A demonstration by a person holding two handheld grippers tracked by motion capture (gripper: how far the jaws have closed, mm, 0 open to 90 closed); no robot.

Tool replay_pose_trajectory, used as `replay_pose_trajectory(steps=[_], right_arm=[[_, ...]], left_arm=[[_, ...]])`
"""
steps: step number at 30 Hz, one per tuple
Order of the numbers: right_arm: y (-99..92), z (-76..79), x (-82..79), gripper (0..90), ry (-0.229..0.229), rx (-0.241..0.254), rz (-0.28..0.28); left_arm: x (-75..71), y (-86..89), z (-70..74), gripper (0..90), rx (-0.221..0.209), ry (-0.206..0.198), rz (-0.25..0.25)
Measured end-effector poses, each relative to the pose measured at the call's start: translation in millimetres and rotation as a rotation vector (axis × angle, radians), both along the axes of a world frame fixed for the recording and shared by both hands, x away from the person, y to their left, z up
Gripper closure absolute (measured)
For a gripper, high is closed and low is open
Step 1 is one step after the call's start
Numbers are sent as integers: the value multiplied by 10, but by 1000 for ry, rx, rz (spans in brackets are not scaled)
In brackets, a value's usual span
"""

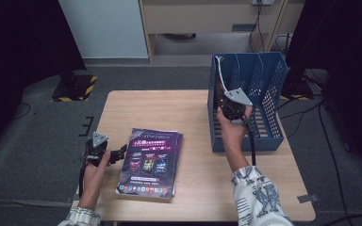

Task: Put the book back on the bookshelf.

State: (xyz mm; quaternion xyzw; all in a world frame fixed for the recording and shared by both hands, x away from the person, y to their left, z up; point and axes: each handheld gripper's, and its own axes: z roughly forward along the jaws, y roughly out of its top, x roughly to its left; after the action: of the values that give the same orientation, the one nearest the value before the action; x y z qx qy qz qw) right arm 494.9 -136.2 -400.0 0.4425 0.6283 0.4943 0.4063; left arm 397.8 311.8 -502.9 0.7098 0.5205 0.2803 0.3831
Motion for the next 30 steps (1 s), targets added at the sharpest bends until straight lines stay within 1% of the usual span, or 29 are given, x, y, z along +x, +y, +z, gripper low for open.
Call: replay_pose_trajectory(steps=[4,7,8,9,10,11,12,13,14,15,16,17,19,20,23,24,25,26,27,28,29,30], right_arm=[[17,-2,0,798,-2,7,19],[29,17,-24,718,-18,5,34],[34,23,-34,676,-22,8,42],[34,23,-34,676,-22,8,42],[48,34,-54,597,-21,15,65],[48,34,-54,597,-21,15,65],[51,42,-73,545,-21,17,71],[51,42,-73,545,-21,17,71],[46,43,-80,534,-19,27,77],[34,41,-89,511,-19,53,80],[23,40,-97,487,-19,62,79],[7,38,-109,443,-15,59,81],[-2,36,-112,426,-10,57,83],[-29,27,-123,393,-2,56,92],[-60,10,-123,325,20,74,99],[-72,8,-127,296,24,69,103],[-72,8,-127,296,24,69,103],[-89,6,-151,265,20,64,117],[-92,6,-161,244,17,62,118],[-92,6,-161,244,17,62,118],[-100,9,-192,209,27,54,139],[-101,6,-202,197,31,48,146]], left_arm=[[0,4,0,44,0,0,2],[-1,4,1,44,-2,0,1],[-1,3,0,44,-1,1,0],[-1,3,0,44,-1,1,0],[0,-1,-1,44,-2,1,-2],[0,-1,-1,44,-2,1,-2],[-2,-5,-1,44,-2,2,-4],[-2,-5,-1,43,-2,2,-4],[-3,-8,0,43,-4,3,-6],[-4,-10,0,42,-5,3,-7],[-4,-13,1,42,-3,1,-9],[-4,-17,2,42,2,-3,-9],[-2,-19,1,42,3,-3,-8],[1,-23,-3,42,3,3,-8],[0,-28,-8,39,3,9,-8],[0,-29,-8,38,2,9,-9],[0,-29,-8,38,2,9,-9],[1,-28,-8,38,5,10,-9],[2,-27,-9,37,6,12,-8],[2,-27,-9,37,6,12,-8],[5,-26,-13,37,7,17,-8],[6,-28,-15,37,8,19,-9]])
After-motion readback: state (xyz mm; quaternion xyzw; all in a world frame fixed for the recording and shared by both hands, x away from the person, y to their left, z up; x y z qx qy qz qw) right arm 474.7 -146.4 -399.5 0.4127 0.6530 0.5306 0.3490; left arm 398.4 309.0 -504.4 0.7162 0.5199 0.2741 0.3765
